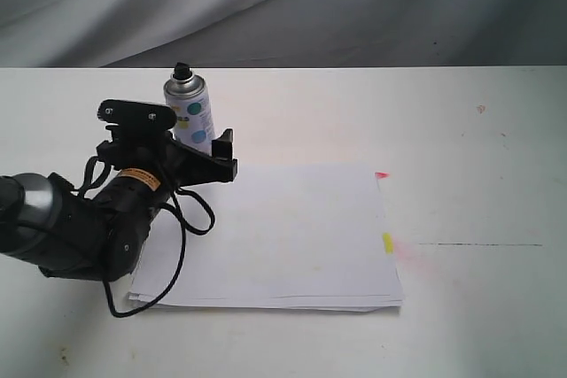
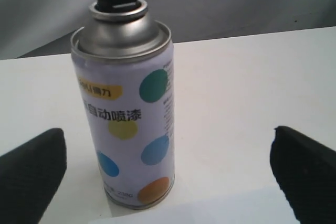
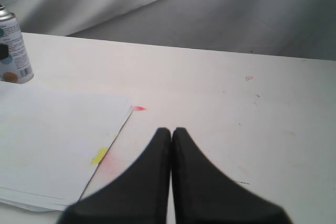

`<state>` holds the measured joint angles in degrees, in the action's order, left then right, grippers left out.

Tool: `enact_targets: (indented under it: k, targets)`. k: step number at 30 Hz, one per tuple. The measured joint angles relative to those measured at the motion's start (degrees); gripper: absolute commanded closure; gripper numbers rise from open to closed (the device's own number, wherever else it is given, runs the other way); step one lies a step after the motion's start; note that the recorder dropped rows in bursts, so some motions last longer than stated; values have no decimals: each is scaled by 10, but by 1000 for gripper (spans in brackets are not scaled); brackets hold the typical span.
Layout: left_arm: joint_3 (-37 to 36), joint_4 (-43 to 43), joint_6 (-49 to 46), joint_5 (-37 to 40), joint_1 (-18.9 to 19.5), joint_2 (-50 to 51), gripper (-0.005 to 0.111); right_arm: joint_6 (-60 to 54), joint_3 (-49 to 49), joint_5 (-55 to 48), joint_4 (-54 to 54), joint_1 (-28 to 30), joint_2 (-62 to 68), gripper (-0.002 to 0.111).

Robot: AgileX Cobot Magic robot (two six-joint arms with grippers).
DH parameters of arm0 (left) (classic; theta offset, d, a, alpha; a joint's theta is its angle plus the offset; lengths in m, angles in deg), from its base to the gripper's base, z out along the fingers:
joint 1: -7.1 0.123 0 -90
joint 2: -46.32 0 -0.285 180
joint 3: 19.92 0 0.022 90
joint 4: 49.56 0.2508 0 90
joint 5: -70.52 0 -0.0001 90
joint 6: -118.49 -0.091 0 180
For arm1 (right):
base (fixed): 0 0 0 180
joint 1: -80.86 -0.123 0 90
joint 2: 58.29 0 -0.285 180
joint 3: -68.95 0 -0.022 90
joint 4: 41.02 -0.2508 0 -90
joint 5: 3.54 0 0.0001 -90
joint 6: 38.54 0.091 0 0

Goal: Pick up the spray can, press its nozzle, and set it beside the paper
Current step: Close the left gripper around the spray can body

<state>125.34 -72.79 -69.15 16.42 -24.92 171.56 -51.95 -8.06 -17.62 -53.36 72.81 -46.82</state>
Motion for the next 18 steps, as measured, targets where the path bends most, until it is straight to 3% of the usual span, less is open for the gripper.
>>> enact_targets:
  k: [18]
  targets:
    - [109,-42,-43,-6,13,86,8,0,0,0,0,0,0,108]
